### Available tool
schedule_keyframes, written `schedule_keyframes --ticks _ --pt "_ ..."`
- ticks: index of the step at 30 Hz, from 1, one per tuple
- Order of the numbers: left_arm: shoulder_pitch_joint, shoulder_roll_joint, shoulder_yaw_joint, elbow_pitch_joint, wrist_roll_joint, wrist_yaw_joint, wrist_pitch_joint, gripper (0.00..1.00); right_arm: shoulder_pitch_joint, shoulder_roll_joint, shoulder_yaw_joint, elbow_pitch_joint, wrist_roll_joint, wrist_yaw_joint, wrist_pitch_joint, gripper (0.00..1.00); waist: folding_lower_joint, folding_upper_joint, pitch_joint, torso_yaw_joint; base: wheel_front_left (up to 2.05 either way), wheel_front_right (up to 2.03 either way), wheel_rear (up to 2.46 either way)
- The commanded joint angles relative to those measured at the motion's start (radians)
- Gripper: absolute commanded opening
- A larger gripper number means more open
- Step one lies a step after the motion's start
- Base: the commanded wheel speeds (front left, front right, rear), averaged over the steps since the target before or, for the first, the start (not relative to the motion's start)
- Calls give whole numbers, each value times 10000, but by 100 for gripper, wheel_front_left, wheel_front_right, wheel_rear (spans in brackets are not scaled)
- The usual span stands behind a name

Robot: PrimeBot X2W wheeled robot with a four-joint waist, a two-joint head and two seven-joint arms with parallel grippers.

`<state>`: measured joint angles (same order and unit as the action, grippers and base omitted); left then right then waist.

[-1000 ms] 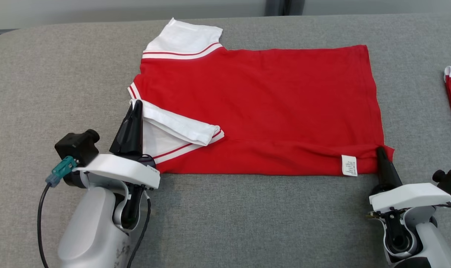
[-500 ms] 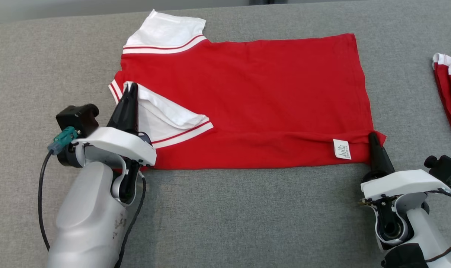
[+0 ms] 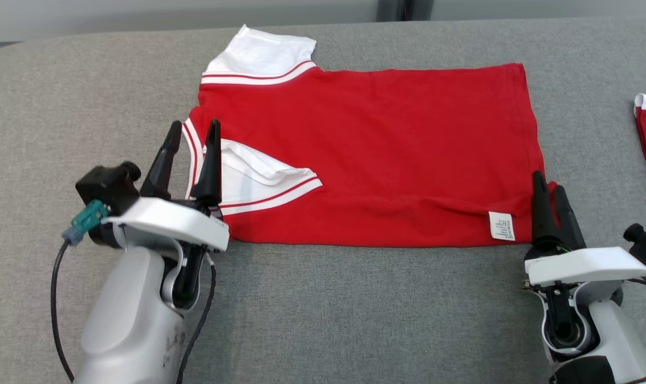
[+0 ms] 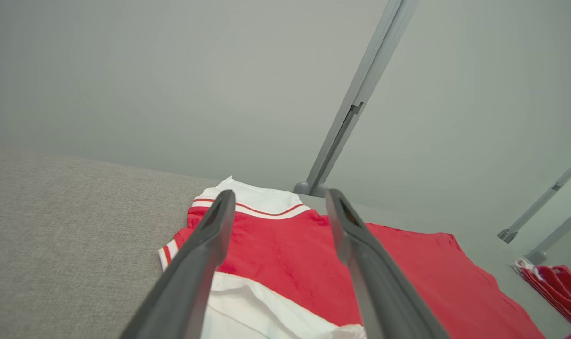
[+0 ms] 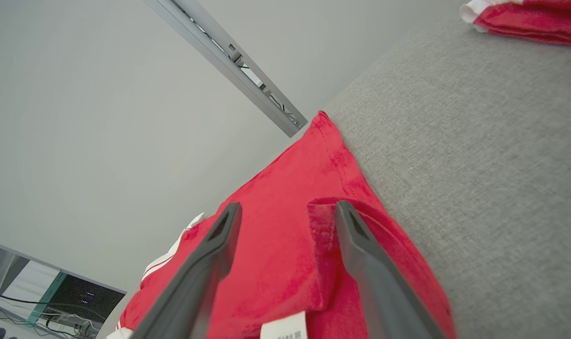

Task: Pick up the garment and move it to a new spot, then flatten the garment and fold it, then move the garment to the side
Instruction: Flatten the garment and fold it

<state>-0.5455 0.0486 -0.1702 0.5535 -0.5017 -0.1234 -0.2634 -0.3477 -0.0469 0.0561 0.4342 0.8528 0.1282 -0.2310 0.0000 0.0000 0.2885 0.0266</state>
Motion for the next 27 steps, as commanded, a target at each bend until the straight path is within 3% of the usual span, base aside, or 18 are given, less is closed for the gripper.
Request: schedule_keyframes --ticks 1,10,18,27 --pt "407 45 55 -206 -88 -47 -10 100 200 -76 -134 -259 -310 47 -109 100 0 0 -150 100 0 0 0" --pt "2101 108 382 -208 -54 -55 -4 100 1154 -84 -861 -1279 -2295 46 -4 100 0 0 -686 335 0 0 0" --pt "2731 125 359 274 -589 18 1077 100 1707 -66 -1067 -1766 -2490 46 360 100 0 0 -936 374 0 0 0" --pt "2301 75 802 1047 -1990 78 1989 100 1750 -68 -928 -2038 -2481 38 545 100 0 0 -786 47 0 0 0"
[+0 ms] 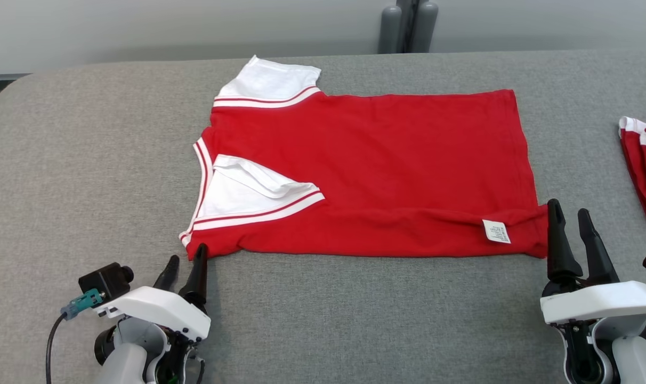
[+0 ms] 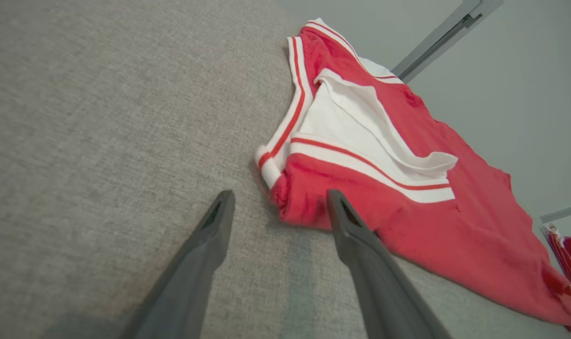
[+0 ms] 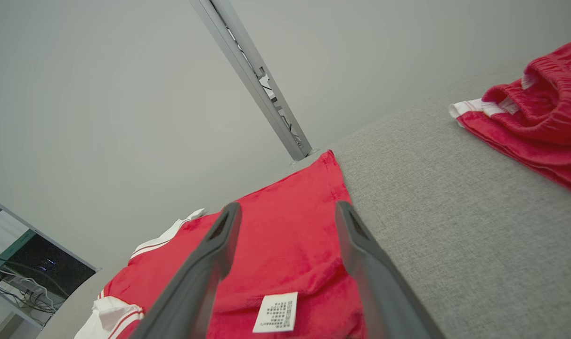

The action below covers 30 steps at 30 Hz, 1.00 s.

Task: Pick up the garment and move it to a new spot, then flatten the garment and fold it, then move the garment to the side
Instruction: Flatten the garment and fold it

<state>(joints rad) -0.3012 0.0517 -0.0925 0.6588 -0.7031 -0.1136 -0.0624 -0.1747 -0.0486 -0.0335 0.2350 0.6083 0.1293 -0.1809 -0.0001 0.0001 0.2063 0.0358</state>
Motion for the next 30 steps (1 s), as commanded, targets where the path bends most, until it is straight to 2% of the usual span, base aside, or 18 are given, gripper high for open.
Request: schedule_keyframes --ticks 1,5,6,10,13,21,28,30 --pt "-199 36 0 76 -1 -33 -10 100 15 -50 -25 -58 -34 27 44 100 1 -1 78 -103 0 0 0" --pt "-389 92 20 395 -136 -64 -81 100 43 -48 -58 -23 -76 27 58 100 1 -1 181 -275 0 0 0" --pt "-432 90 13 473 -149 -67 -117 94 57 -48 -56 -1 -91 27 76 100 1 -1 199 -313 0 0 0" --pt "-628 123 -81 720 -175 -105 -277 0 117 -51 -154 282 -345 27 234 100 1 -1 222 -418 0 0 0" --pt "-799 178 -271 820 27 -117 -461 0 78 -46 -230 659 -875 27 513 100 1 -1 204 -451 0 0 0" --pt "-1033 306 -660 639 367 -148 -1083 0 -387 -52 -260 1975 -1306 25 1109 100 1 -1 114 -227 0 0 0" --pt "-1012 306 -856 333 412 -164 -1261 0 -1223 -47 -322 3704 -954 25 1425 100 1 -1 95 12 0 0 0" --pt "-1006 319 -915 265 445 -151 -1315 0 -1508 -31 -195 4218 -742 25 1405 91 1 -1 105 57 0 0 0"
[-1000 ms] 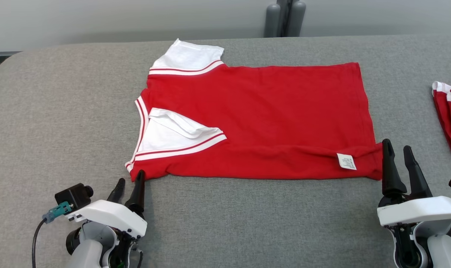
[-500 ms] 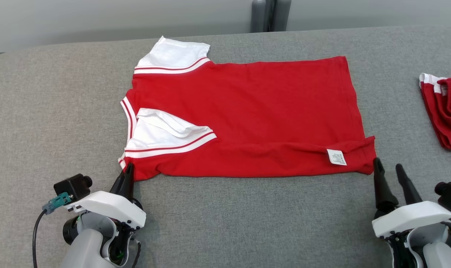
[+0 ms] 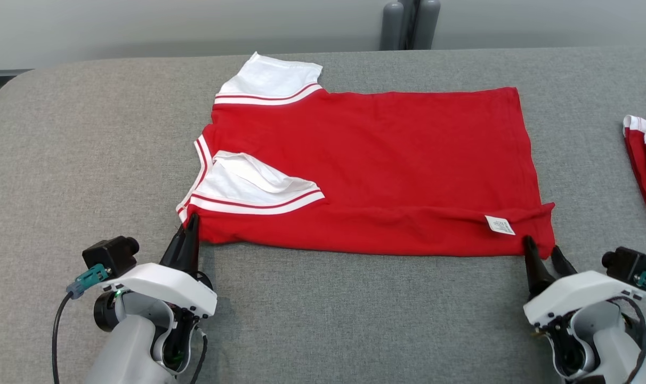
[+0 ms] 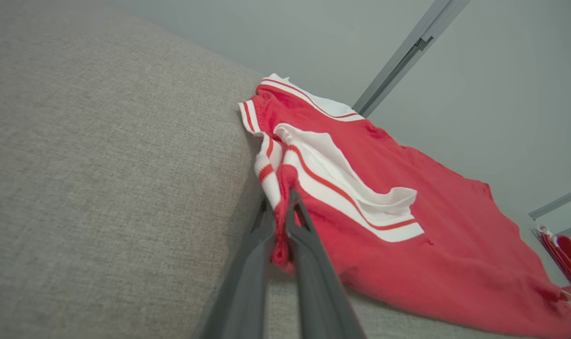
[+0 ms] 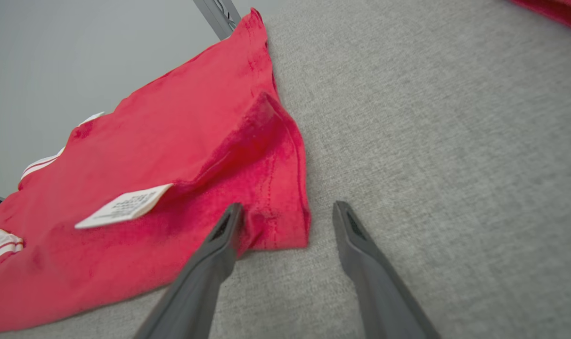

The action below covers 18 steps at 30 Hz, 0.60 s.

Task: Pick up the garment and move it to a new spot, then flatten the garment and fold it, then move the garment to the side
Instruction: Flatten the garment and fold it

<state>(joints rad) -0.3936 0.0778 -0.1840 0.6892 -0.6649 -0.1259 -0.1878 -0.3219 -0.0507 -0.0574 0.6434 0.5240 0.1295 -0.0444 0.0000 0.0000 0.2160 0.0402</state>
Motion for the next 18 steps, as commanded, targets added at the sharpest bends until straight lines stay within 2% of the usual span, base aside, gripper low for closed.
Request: schedule_keyframes --ticks 1,2,4,5,7,8,12,18 --pt "-80 60 -19 -75 57 -26 -72 0 -171 0 141 376 210 23 41 73 0 0 16 31 0 0 0" --pt "-78 60 -29 -107 53 -26 -86 0 -309 5 234 594 265 23 0 53 0 0 22 44 0 0 0" --pt "-76 72 -55 -190 80 -27 -140 0 -561 24 438 969 420 23 -35 40 0 0 32 77 0 0 0" --pt "-76 72 -55 -190 80 -27 -140 0 -561 24 438 969 420 23 -35 40 0 0 32 77 0 0 0" --pt "-83 122 -47 -289 92 -28 -198 0 -746 34 647 1255 601 23 -80 7 0 0 35 108 0 0 0" --pt "-86 146 -28 -359 88 -28 -235 0 -822 34 694 1331 734 23 -137 0 0 0 33 123 0 0 0" --pt "37 277 -56 -801 158 -30 -344 0 -945 16 596 1208 957 23 -252 0 0 0 -24 152 0 0 0" --pt "679 546 -168 -1983 194 18 -255 0 -172 -557 114 -395 1359 20 505 0 0 0 -186 151 0 0 0"
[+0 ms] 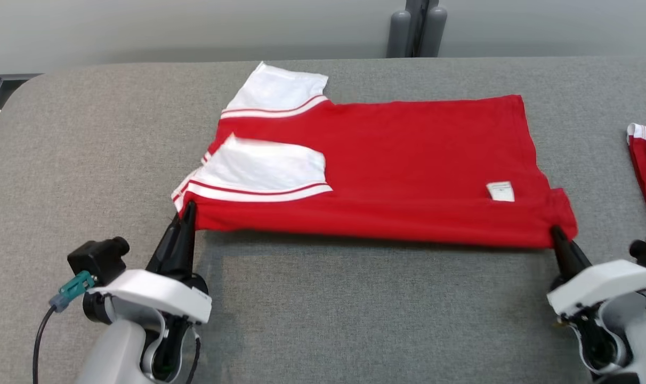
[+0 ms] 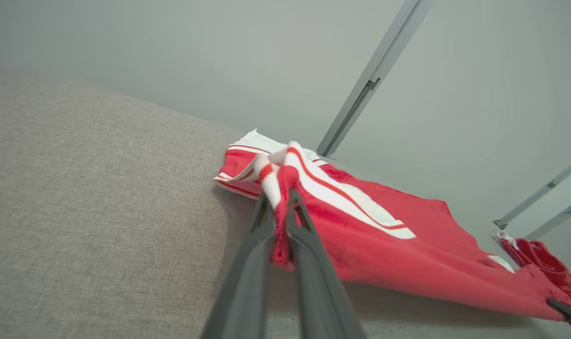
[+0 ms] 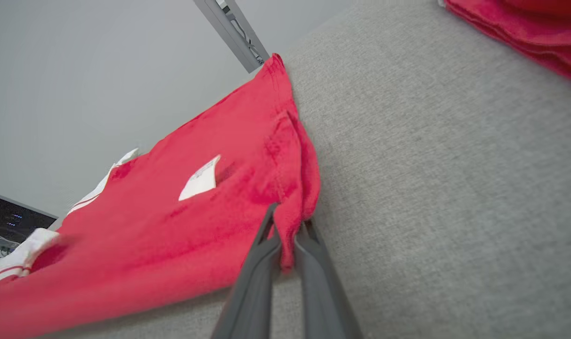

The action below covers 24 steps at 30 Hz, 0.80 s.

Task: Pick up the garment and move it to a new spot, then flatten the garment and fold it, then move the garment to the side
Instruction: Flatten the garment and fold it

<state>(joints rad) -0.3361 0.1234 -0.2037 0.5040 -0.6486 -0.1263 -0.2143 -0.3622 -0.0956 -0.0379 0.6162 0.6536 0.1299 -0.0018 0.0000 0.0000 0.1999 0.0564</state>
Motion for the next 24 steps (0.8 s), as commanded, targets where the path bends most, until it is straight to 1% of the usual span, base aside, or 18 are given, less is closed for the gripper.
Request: schedule_keyframes --ticks 1,3,5,9,14,15,20,24 --pt "325 147 40 -392 11 78 45 0 456 -196 -179 -478 94 16 257 0 0 0 -46 -25 0 0 0" --pt "855 197 52 -999 -47 183 107 0 989 -341 -404 -1228 100 15 583 0 0 0 -77 -48 0 0 0" --pt "1482 190 45 -1631 -123 355 205 0 1623 -353 -646 -1920 5 9 901 0 0 0 -96 -67 0 0 0" --pt "2810 90 -38 -2760 -247 745 462 0 2798 -71 -1139 -3137 -166 10 1474 0 0 0 -106 -38 0 0 0" --pt "4091 -55 -304 -3650 -354 1079 730 0 4044 290 -1682 -4137 -161 10 1888 0 0 0 -197 119 0 0 0" --pt "4440 -103 -338 -3879 -411 1208 773 0 4389 353 -1785 -4416 -115 10 2005 0 0 0 -224 142 0 0 0" --pt "5029 -48 -319 -4289 -461 1427 817 0 4937 418 -1832 -4802 12 10 2160 0 0 0 -242 122 0 0 0" --pt "5216 83 -347 -4404 -291 1588 886 0 5138 424 -1687 -4846 207 10 2069 0 0 0 -245 42 0 0 0"
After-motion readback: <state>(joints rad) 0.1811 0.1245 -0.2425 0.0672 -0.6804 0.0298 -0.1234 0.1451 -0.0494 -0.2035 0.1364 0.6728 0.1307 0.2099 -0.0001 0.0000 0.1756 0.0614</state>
